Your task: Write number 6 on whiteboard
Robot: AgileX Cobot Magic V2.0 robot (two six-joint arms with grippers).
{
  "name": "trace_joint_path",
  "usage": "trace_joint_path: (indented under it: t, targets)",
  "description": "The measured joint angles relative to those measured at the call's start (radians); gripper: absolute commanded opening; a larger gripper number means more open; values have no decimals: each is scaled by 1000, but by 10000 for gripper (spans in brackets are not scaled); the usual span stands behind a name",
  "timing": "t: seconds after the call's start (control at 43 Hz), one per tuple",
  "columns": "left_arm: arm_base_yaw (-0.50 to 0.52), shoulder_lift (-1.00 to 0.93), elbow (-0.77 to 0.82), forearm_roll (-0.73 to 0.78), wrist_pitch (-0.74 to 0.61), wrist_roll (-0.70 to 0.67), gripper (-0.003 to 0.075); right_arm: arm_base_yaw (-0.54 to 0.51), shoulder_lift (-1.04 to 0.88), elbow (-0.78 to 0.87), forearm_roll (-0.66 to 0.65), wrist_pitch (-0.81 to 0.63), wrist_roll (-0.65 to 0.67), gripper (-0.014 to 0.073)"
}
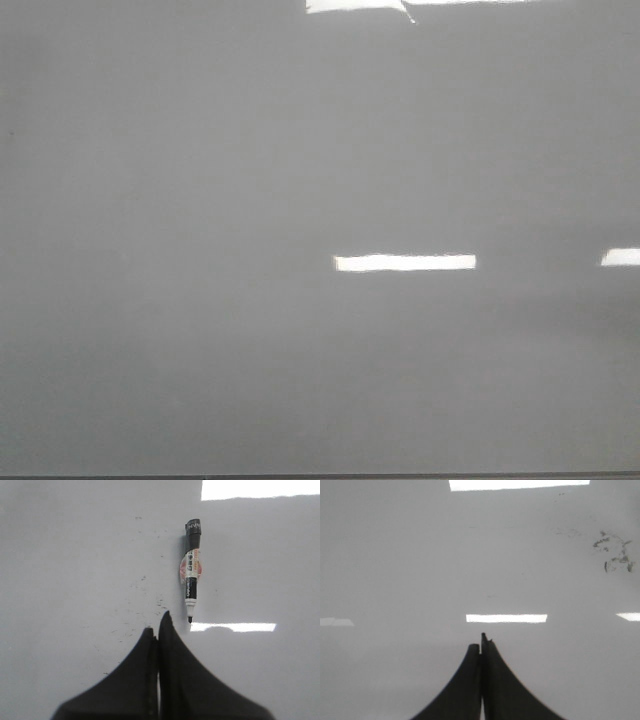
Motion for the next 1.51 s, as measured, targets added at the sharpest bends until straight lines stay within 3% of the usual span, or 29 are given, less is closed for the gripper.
trace_joint_path:
  t: [0.883, 1.208, 1.347, 1.51]
  targets:
    - [0, 0, 0, 0, -3, 0, -20, 0, 0, 0, 0, 0, 0, -67]
    - [0, 0, -5, 0, -155, 0, -20, 0, 0, -2, 0, -80, 2, -67]
    - [0, 0, -78, 0, -135, 0, -20, 0, 0, -79, 0, -32, 2, -67]
    - [0, 9, -288, 0, -21, 0, -20, 0, 2, -259, 0, 78, 2, -67]
